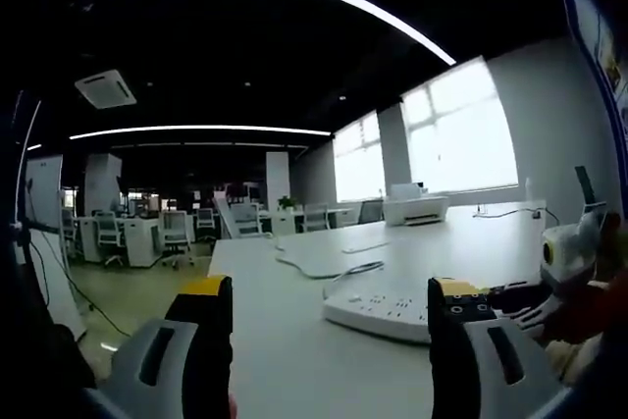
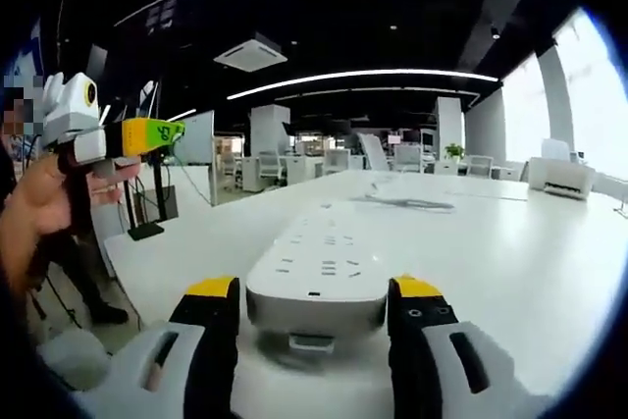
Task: Pick up the power strip scattered on the table, fix it on the side mounting bracket of the table, and press the switch
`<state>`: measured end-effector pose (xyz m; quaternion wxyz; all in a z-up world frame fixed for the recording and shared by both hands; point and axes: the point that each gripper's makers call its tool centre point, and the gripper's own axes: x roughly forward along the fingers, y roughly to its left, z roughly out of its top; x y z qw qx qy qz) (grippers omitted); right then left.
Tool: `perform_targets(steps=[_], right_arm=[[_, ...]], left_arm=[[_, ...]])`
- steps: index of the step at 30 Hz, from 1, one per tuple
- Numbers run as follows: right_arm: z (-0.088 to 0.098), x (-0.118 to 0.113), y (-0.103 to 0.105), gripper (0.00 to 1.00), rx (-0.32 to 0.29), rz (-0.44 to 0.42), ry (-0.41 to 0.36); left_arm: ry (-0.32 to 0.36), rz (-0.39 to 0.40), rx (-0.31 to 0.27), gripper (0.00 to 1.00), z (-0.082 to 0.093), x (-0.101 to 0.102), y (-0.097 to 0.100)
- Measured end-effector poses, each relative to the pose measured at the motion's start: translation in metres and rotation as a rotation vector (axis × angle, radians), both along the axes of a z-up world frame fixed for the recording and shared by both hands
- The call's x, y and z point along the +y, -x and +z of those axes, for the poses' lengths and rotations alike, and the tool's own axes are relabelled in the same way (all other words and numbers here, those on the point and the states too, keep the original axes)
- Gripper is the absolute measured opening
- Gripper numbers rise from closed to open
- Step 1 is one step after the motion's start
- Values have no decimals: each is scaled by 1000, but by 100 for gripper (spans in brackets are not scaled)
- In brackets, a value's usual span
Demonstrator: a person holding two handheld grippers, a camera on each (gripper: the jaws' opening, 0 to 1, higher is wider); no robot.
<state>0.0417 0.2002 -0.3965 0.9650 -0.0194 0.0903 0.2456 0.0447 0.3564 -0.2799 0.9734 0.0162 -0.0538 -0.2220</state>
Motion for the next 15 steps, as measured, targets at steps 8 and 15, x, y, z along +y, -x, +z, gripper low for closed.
perform_targets(steps=[8, 15], right_arm=[[-1, 0, 0, 52, -5, 1, 5], [-1, 1, 0, 51, -12, 16, -3]], left_arm=[[-12, 3, 7, 85, -2, 3, -1], [-17, 2, 17, 85, -5, 3, -4]])
